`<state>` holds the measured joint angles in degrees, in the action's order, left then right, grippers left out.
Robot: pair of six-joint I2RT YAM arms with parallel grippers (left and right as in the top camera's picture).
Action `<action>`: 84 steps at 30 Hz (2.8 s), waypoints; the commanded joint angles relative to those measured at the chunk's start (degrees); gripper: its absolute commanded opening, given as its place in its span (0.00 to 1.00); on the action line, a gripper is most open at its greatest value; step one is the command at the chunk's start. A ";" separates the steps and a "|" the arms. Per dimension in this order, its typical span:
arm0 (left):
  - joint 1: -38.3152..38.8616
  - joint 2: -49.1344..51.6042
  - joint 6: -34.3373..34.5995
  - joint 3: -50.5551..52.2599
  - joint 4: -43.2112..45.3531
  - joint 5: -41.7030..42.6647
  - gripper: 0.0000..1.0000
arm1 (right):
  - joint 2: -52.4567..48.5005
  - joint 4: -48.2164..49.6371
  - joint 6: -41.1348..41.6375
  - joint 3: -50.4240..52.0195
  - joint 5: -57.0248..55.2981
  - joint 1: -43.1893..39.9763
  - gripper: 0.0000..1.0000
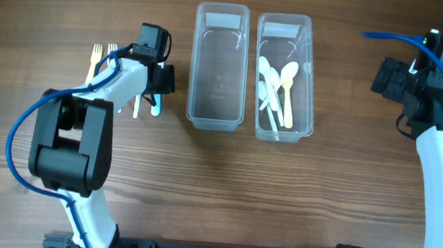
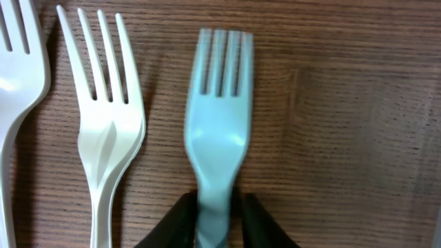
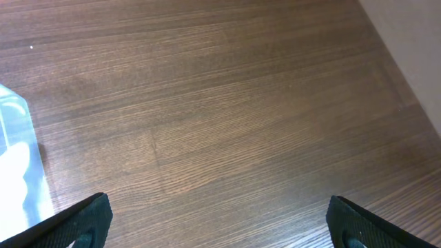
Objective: Pack container
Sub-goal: 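Carry the light-blue fork into the left container and release it, then return the left gripper to the forks and grasp a white fork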
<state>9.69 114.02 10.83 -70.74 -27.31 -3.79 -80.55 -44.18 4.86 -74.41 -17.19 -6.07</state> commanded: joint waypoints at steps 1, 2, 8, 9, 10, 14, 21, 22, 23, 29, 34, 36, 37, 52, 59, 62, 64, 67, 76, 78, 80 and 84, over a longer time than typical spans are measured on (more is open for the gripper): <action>-0.22 1.95 0.31 -0.37 -0.24 0.26 0.14 | 0.15 0.02 -0.31 -0.59 -0.76 0.09 1.00; -0.22 1.95 0.31 -0.37 -0.28 0.24 0.11 | 0.15 0.02 -0.31 -0.59 -0.76 0.09 1.00; -0.22 1.18 0.35 -0.44 -0.33 0.24 0.04 | 0.15 0.02 -0.31 -0.59 -0.76 0.09 1.00; -0.22 0.52 0.35 -0.46 -0.37 0.24 0.04 | 0.15 0.02 -0.31 -0.59 -0.76 0.09 1.00; -0.22 -0.26 0.35 -0.61 -0.55 0.22 0.04 | 0.13 0.02 -0.31 -0.59 -0.76 0.09 1.00; -0.20 -6.12 0.35 -3.41 -3.78 0.24 0.04 | 0.15 0.02 -0.31 -0.59 -0.76 0.09 0.99; -0.04 -15.80 0.61 -8.92 -10.27 0.28 0.04 | 0.15 0.02 -0.31 -0.59 -0.76 0.09 1.00; 0.17 -17.07 1.57 -9.38 -10.91 0.35 0.04 | 0.13 0.02 -0.33 -0.59 -0.76 0.09 1.00; 0.48 -18.32 2.10 -9.55 -11.19 0.90 0.04 | 0.13 0.02 -0.31 -0.59 -0.76 0.09 1.00; 6.32 -21.88 3.08 -9.55 -11.67 2.43 0.04 | 0.15 0.02 -0.33 -0.59 -0.76 0.09 1.00; 11.74 -20.74 4.17 -9.53 -9.90 2.38 0.04 | 0.15 0.02 -0.31 -0.59 -0.76 0.09 0.99; 13.40 -19.93 4.90 -9.53 -8.48 2.16 0.04 | 0.15 0.02 -0.31 -0.59 -0.76 0.09 1.00; 14.08 -19.37 5.05 -9.53 -7.91 2.16 0.04 | 0.15 0.02 -0.31 -0.59 -0.76 0.09 1.00; 16.63 -5.90 6.58 -9.53 -3.02 1.14 0.07 | 0.15 0.02 -0.31 -0.59 -0.76 0.09 1.00; 16.61 -5.73 6.49 -9.60 -1.92 1.11 0.42 | 0.13 0.02 -0.31 -0.59 -0.76 0.09 1.00; 16.17 -7.56 5.90 -10.86 -2.93 1.05 0.43 | 0.15 0.02 -0.31 -0.59 -0.76 0.09 1.00; 15.43 -9.46 5.92 -11.82 -4.15 0.90 0.43 | 0.15 0.02 -0.31 -0.59 -0.76 0.09 1.00; 13.64 -12.68 5.95 -12.85 -6.32 -0.44 0.43 | 0.15 0.02 -0.31 -0.59 -0.76 0.09 1.00; 4.15 -22.25 5.90 -12.96 -13.92 -1.66 0.41 | 0.13 0.02 -0.31 -0.59 -0.76 0.09 1.00; 2.36 -22.29 5.20 -12.92 -15.98 -1.70 0.41 | 0.15 0.02 -0.31 -0.59 -0.76 0.09 1.00; 0.72 -21.55 2.01 -12.20 -17.18 -1.73 0.39 | 0.15 0.02 -0.28 -0.59 -0.76 0.09 1.00; -1.84 -19.26 1.11 -10.01 -16.87 -1.97 0.34 | 0.15 0.02 -0.31 -0.59 -0.76 0.09 1.00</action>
<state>9.85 92.27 14.55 -82.52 -44.18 -4.91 -80.55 -44.18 4.86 -74.41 -17.19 -6.07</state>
